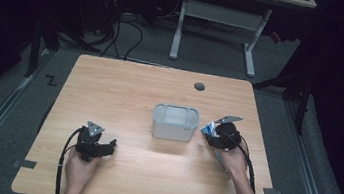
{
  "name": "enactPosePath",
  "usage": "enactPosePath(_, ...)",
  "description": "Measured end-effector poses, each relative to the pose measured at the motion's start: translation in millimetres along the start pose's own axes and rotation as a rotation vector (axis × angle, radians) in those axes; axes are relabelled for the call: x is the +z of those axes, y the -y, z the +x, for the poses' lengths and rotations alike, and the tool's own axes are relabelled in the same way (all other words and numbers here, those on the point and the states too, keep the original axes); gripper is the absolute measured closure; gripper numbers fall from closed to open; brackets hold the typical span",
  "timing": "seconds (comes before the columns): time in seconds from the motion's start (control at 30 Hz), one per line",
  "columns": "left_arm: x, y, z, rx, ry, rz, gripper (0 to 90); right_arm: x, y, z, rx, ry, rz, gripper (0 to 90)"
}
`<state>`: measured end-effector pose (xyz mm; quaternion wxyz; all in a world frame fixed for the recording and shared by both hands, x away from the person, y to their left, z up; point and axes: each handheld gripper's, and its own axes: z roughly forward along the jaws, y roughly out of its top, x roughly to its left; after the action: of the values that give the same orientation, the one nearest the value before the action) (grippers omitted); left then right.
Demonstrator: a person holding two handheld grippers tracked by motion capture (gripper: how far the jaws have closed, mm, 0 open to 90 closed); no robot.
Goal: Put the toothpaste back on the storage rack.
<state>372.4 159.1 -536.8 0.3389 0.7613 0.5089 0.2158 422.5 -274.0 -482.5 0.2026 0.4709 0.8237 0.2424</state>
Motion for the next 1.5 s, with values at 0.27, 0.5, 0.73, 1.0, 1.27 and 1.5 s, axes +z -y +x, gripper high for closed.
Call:
enactPosePath(0.27, 0.1, 0.0, -0.3, 0.001, -0.002, 0.0, 21.5, 10.8, -2.9, 0.2, -0.003, 0.028, 0.065, 48.0)
enactPosePath(0.5, 0.2, 0.0, -0.6, 0.003, -0.006, -0.001, 21.2, 18.0, -6.9, 0.6, -0.021, 0.051, 0.121, 48.8)
enactPosePath(0.73, 0.2, 0.0, -0.6, 0.002, -0.006, -0.001, 21.2, 18.5, -8.1, -2.3, -0.015, 0.042, 0.132, 50.6)
enactPosePath(1.0, 0.2, 0.0, -0.6, 0.002, -0.006, -0.001, 21.2, 19.3, -8.7, -9.1, 0.013, 0.021, 0.154, 54.0)
enactPosePath(1.27, 0.2, 0.0, -0.6, 0.002, -0.007, -0.001, 21.2, 23.2, -9.6, -12.2, 0.02, 0.025, 0.185, 56.3)
enactPosePath(1.5, 0.2, 0.0, -0.6, 0.002, -0.006, -0.001, 21.2, 27.9, -9.6, -14.1, 0.022, 0.032, 0.218, 58.6)
